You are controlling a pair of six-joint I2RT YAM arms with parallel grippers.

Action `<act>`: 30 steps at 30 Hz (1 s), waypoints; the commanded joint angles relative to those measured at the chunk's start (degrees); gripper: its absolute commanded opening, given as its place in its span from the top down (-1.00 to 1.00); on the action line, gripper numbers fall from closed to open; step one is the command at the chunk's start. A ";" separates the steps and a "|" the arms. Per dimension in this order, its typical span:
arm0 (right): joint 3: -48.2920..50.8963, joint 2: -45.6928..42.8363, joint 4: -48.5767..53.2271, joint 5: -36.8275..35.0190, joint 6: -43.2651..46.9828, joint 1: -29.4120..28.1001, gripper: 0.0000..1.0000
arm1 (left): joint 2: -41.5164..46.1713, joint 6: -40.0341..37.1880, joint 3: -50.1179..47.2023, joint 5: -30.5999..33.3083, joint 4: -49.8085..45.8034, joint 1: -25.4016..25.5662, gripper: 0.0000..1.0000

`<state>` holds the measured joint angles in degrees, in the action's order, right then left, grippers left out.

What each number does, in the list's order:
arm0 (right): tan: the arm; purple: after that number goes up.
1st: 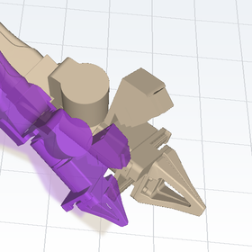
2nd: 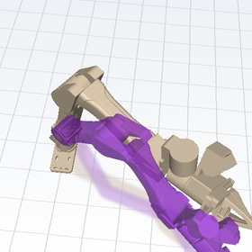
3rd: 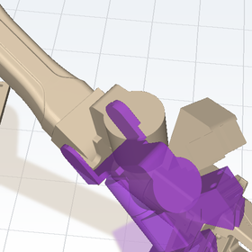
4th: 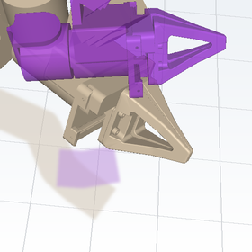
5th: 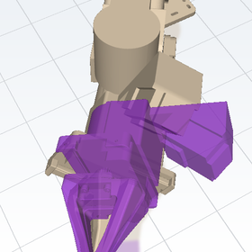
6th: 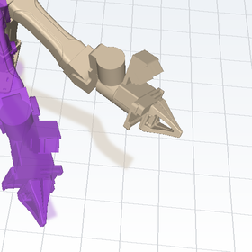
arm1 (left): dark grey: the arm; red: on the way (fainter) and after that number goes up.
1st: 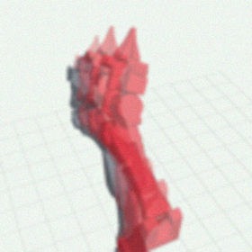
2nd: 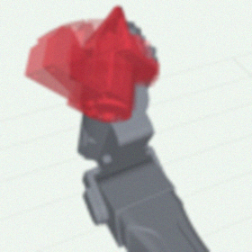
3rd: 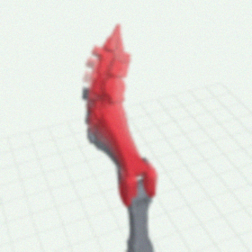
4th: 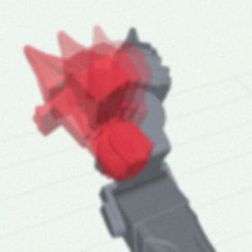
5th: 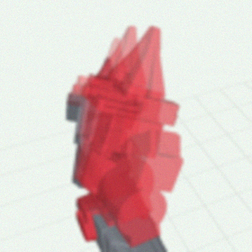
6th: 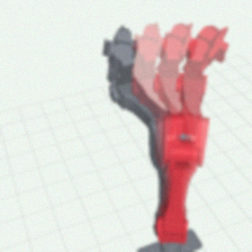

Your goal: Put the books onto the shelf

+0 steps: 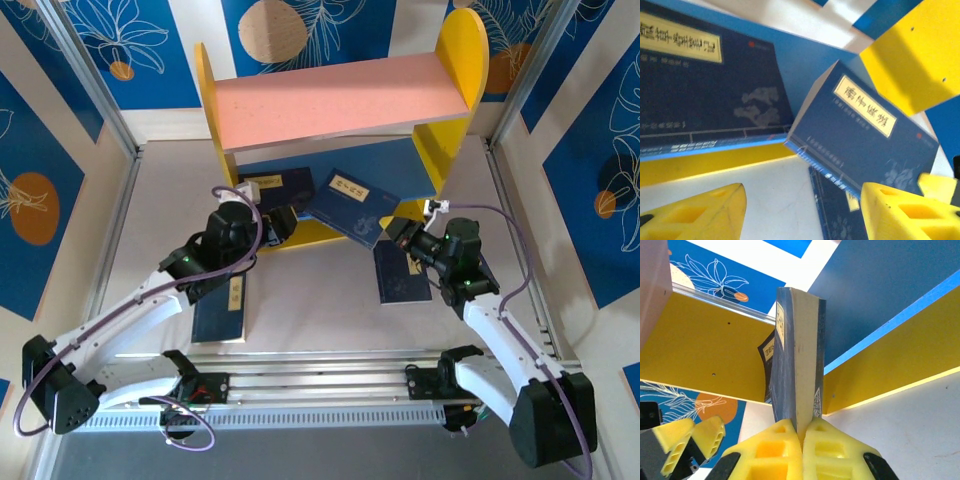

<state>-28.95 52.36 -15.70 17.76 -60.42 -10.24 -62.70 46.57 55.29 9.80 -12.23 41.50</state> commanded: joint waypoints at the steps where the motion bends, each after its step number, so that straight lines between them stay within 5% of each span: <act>1: -2.82 -2.10 0.56 8.41 2.48 2.99 0.97 | 0.80 -1.31 -0.47 -10.04 -4.61 -2.50 -0.25; 10: -5.36 -1.55 4.03 18.11 5.44 6.74 0.98 | -2.92 -0.47 -2.95 -24.53 1.02 -5.97 -0.27; 30: -8.78 3.64 5.66 27.32 10.54 3.42 0.97 | -6.82 6.55 -8.44 -35.35 15.42 -8.54 -0.30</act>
<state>-35.03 55.70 -10.11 42.22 -52.38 -5.82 -69.14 52.16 47.29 -22.63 -0.32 33.71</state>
